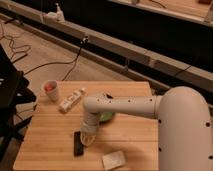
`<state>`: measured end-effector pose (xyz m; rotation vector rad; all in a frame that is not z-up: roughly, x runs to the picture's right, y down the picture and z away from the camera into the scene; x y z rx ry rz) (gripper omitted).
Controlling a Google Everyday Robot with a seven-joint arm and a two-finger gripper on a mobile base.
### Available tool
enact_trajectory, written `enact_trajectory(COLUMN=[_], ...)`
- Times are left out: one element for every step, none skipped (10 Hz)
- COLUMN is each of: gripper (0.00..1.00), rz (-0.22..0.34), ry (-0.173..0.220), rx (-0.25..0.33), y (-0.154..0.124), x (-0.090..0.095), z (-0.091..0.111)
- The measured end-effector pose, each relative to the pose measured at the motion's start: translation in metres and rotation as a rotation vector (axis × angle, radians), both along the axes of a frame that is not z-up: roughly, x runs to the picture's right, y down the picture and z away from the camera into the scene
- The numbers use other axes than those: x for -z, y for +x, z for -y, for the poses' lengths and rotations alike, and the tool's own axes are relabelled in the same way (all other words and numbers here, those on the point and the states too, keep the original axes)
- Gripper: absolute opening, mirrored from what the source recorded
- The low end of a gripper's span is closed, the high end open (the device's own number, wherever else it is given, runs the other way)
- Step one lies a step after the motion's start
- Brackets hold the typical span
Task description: Push the eraser across the table
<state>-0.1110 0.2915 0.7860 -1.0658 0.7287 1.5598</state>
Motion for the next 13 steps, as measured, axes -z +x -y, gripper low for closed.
enact_trajectory(gripper=[0.00,0.00,0.00,0.00,0.00,0.00,0.00,0.00,0.00,0.00,0.00,0.01,0.05], rz=[0.029,0.056,0.084,0.118,0.134,0.170,0.205,0.239,0.285,0.317,0.349,0.349,0.347], ry=[-0.008,-0.016,-0.023,-0.029,-0.031,-0.031,-0.029,-0.028,-0.031,-0.030,-0.020,-0.020,-0.020], rx=[0.007,0.012,0.023,0.040,0.048,0.065,0.078,0.084,0.097,0.104,0.107,0.107,0.105], y=[-0.014,-0.027,-0.039,-0.056,-0.064,-0.081,-0.099,-0.116,-0.137,-0.151,-0.163,-0.162,-0.161], x=[0.000,0.001,0.002,0.003,0.003,0.005,0.007,0.010,0.016,0.021,0.026,0.026,0.025], z=[-0.003,-0.004,-0.006,-0.009,-0.010,-0.011,-0.011,-0.011,-0.012,-0.010,-0.006,-0.006,-0.005])
